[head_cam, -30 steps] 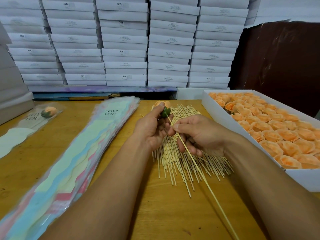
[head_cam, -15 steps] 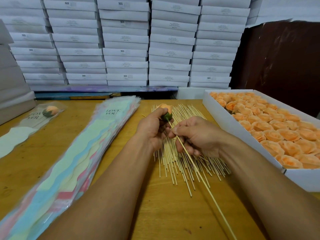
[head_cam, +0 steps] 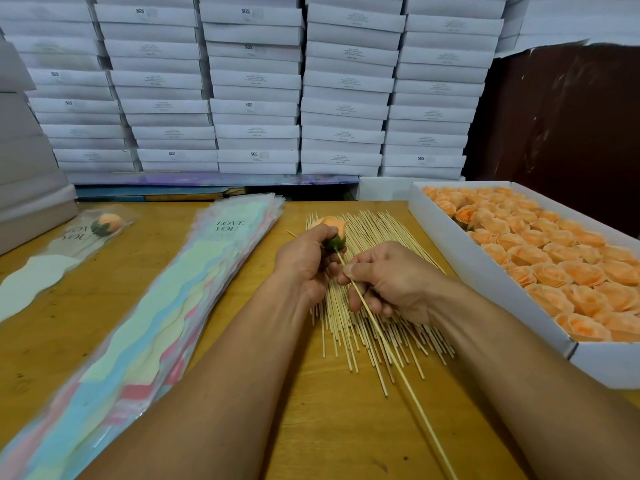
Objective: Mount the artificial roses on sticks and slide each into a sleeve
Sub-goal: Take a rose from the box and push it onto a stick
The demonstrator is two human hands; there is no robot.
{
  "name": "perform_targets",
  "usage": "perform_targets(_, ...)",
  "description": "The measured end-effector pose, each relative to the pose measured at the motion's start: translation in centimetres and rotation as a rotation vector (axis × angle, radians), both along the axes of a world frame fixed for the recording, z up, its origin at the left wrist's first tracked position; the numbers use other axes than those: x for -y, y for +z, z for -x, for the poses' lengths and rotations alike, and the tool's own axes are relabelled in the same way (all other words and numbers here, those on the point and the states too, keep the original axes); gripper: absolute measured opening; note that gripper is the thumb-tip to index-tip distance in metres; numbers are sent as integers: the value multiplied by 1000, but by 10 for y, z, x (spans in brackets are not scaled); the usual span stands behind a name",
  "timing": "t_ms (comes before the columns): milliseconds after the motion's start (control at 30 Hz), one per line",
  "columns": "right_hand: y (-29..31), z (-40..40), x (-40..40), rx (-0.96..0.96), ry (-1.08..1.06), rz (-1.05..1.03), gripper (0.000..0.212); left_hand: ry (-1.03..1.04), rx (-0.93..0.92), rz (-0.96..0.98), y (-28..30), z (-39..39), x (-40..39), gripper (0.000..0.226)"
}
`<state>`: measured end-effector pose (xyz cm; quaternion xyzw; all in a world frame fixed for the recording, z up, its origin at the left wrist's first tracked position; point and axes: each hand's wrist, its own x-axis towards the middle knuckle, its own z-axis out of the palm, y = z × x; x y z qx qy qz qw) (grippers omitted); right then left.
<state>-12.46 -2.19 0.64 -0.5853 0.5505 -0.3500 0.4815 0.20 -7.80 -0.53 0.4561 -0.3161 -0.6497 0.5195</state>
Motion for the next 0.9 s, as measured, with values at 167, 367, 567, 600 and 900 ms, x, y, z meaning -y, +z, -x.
perform_targets(167,2,4,2,43,-27,-27,23,76,4,-6,-3,4,2,16)
perform_targets(367,8,12,1,83,41,-151,23,112,-5,-29,-7,0,7,30)
perform_targets(567,8,14,2,137,35,-153,22,104,76,-8,-9,3,6,47)
perform_targets(600,8,15,2,151,25,-150,22,118,97,-1,-9,4,6,52)
perform_targets(900,6,15,6,199,-75,-108,20,268,613,88,5,0,20,25)
